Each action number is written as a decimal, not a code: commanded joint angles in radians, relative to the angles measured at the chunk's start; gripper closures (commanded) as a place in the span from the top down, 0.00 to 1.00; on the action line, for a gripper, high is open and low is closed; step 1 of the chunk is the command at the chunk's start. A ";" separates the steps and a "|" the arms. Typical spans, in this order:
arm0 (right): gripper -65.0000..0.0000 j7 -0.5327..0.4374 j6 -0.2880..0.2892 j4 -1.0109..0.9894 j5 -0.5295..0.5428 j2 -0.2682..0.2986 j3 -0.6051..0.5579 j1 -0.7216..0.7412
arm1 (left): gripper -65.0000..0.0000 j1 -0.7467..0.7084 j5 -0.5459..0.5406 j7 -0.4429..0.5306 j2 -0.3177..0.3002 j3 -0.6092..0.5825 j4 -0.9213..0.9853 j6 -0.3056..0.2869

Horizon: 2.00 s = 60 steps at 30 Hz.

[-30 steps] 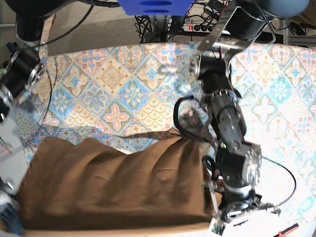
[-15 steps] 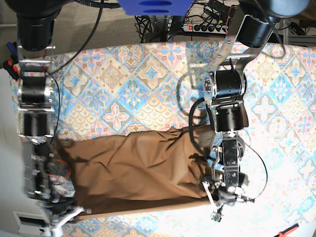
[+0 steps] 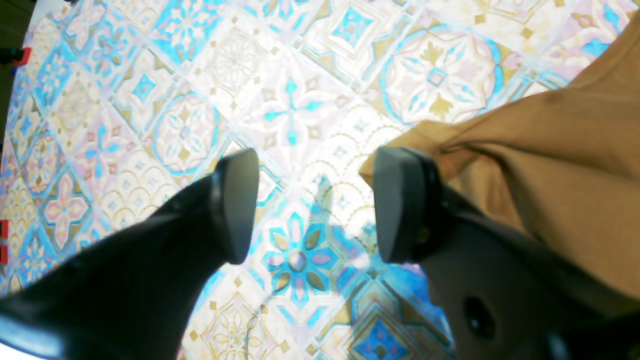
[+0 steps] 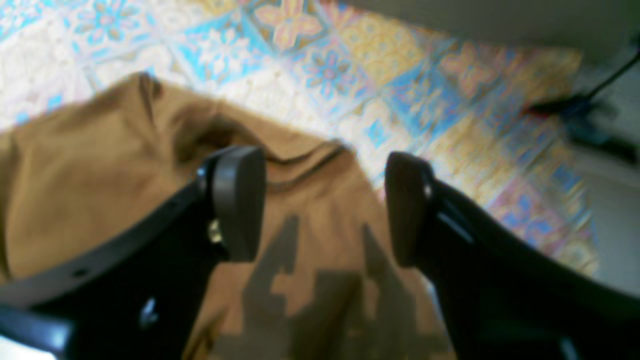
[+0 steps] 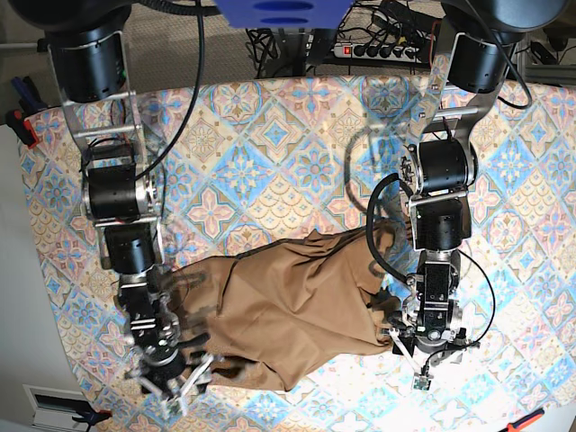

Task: Layout the t-shirt on the table in an organized manner, then fold the t-shirt properly
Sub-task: 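Release the brown shirt with both grippers and raise them, then grasp the bunched shirt fabric with the left gripper and lift it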

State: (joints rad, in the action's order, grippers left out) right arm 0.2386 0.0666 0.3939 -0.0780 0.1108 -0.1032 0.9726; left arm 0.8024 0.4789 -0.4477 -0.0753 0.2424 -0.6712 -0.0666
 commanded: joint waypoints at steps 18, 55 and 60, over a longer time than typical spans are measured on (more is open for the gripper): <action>0.55 0.183 0.003 0.557 -0.001 0.066 0.339 -0.289 | 0.50 -0.334 0.002 0.086 0.056 -0.036 -0.678 -0.201; 0.55 0.468 0.167 0.905 -0.001 0.063 0.636 -0.639 | 0.63 -0.730 -0.471 -0.219 -0.010 0.065 -0.884 -0.490; 0.55 0.468 0.169 0.903 -0.001 0.066 0.635 -0.639 | 0.55 -0.680 -0.478 -0.182 -0.007 0.007 -0.772 -0.490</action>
State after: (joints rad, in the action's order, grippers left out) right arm 0.7303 0.2382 1.2808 -0.0837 0.1612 0.5304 0.3073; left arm 0.1055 0.0204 -0.6548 -0.0830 0.2512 -1.4242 -0.5526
